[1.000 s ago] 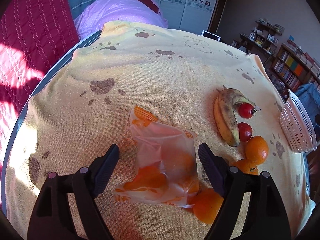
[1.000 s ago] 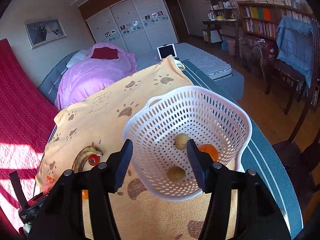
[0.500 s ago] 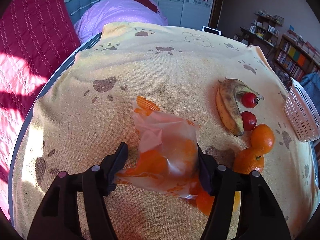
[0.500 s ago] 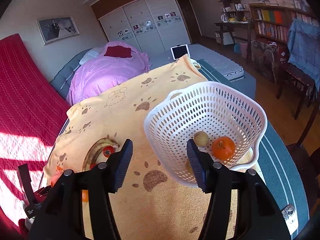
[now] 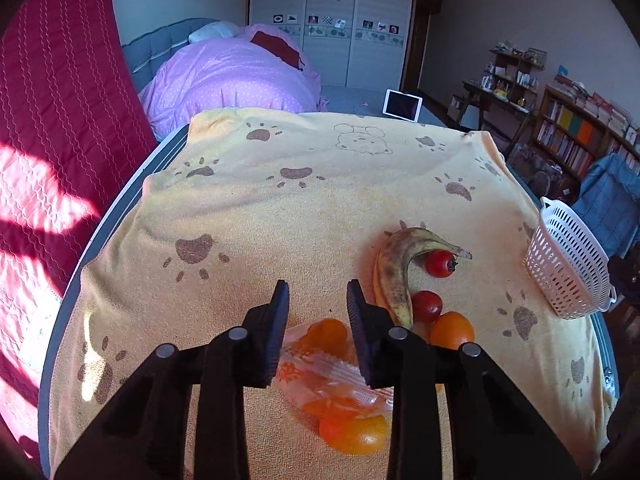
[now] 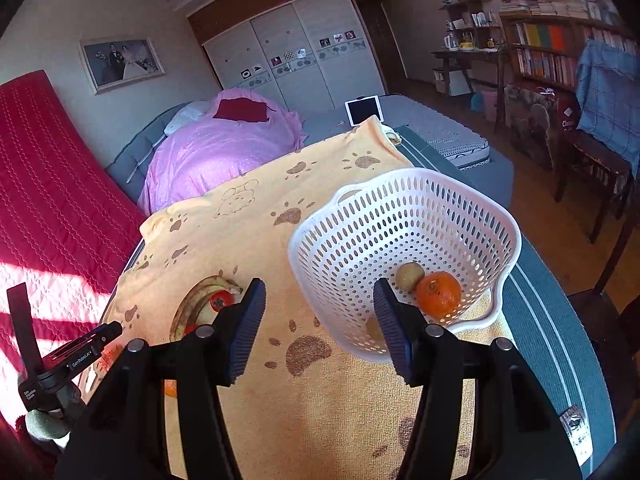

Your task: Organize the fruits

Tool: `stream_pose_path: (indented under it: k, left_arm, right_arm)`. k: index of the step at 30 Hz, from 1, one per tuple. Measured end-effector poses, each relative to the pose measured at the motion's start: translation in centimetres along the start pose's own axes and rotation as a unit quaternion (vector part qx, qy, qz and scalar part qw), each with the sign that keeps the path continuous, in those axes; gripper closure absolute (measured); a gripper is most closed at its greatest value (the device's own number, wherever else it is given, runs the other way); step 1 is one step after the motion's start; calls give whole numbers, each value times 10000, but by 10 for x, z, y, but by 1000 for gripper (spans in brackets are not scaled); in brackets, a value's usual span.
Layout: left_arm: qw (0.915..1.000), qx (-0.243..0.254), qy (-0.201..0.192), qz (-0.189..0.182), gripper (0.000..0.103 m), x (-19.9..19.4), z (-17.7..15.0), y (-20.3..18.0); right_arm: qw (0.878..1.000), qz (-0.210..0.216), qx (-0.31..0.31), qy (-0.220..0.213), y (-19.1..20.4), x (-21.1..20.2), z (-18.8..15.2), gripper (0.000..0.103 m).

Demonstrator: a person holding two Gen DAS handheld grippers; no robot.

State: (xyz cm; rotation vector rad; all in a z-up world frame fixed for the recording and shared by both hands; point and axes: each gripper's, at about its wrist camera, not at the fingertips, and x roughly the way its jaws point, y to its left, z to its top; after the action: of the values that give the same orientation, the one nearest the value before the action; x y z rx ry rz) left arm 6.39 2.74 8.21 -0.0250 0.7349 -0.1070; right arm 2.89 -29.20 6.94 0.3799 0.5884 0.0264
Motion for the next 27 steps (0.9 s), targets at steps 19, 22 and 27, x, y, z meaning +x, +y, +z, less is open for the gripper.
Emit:
stream_pose_path:
  k: [19,22,27]
  left_arm:
    - [9954,-331,825,352,19,3,-54,48]
    - [9957,-304,830,273,15,2,-66,52]
    - [9941,52,984,455,15,14,-74,43]
  right_arm:
    - [9981,431,-291,333,25,7,-21,45]
    - [9978,449,-295,392,28,11,-23,45]
    - [9975,458,-373,381,33,9,-25,45]
